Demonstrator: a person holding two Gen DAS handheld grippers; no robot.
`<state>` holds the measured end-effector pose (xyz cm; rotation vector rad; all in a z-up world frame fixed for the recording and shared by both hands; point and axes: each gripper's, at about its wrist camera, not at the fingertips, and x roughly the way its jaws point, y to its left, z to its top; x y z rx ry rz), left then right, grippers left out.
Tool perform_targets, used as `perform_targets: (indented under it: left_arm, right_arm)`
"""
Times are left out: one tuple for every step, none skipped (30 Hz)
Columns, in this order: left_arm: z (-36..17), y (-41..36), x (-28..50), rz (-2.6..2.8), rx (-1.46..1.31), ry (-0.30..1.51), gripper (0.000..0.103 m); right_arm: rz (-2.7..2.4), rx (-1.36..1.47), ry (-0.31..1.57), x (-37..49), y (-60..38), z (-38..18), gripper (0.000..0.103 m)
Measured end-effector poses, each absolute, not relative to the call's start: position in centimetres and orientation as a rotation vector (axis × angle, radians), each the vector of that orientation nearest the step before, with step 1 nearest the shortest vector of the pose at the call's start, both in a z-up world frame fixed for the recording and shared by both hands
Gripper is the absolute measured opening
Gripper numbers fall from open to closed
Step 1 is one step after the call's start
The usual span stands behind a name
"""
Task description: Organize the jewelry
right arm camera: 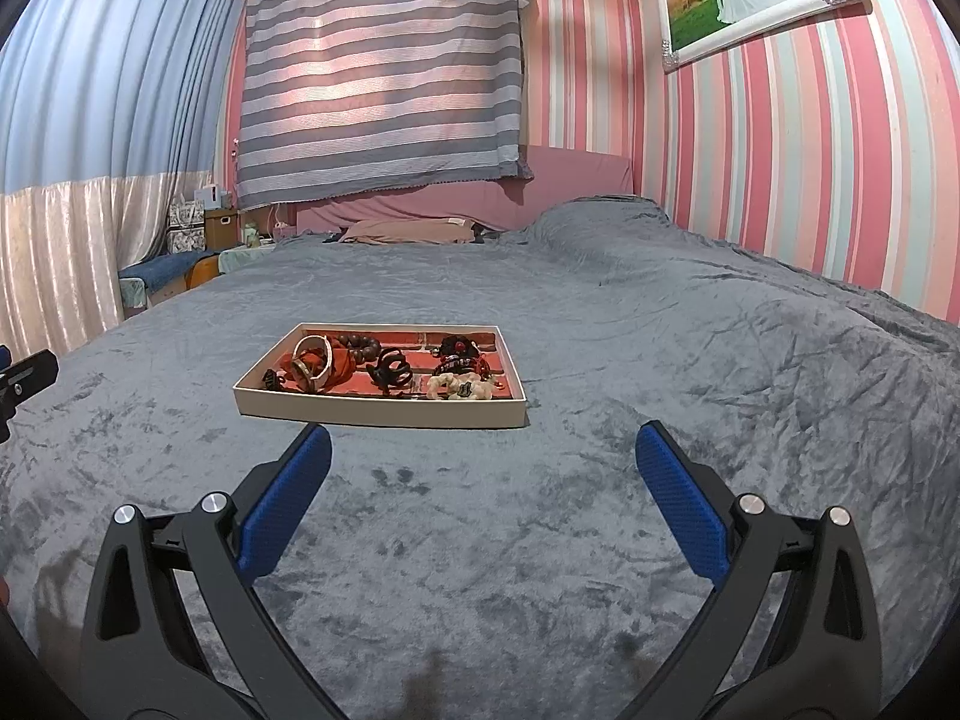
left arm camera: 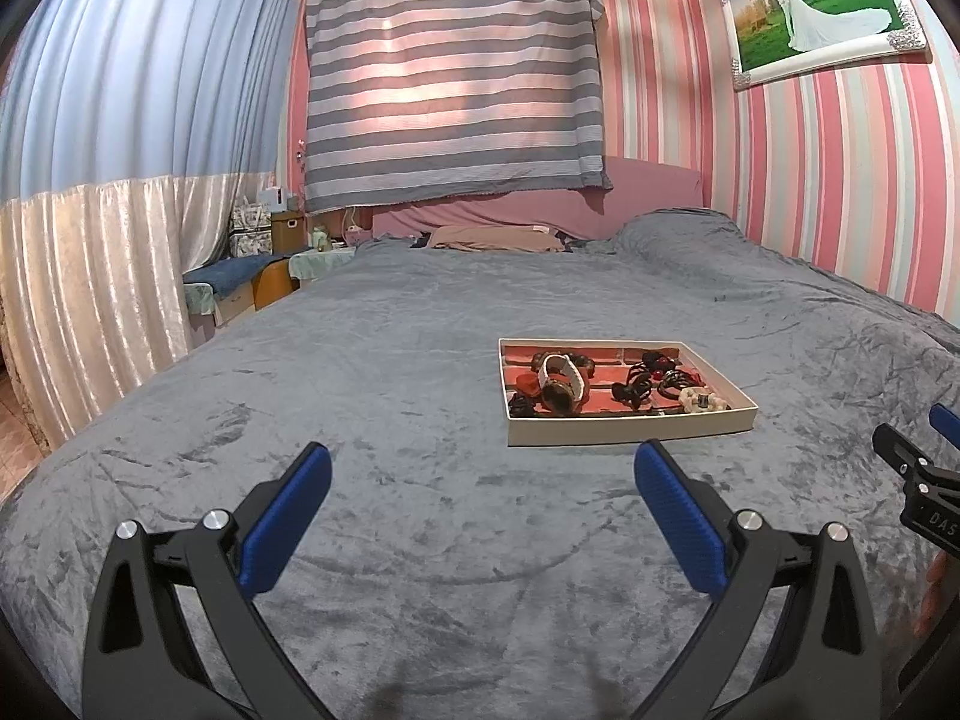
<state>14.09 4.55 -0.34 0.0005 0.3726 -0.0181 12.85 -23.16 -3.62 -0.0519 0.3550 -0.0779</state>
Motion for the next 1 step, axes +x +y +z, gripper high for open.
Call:
perform_targets:
  left_arm:
    - [-0.32,4.54,14.07,-0.018,0.001,0.372,0.099]
  right_arm:
    - [-0.078,-0.052,0.354,12.84,-23.13,-3.64,0.099]
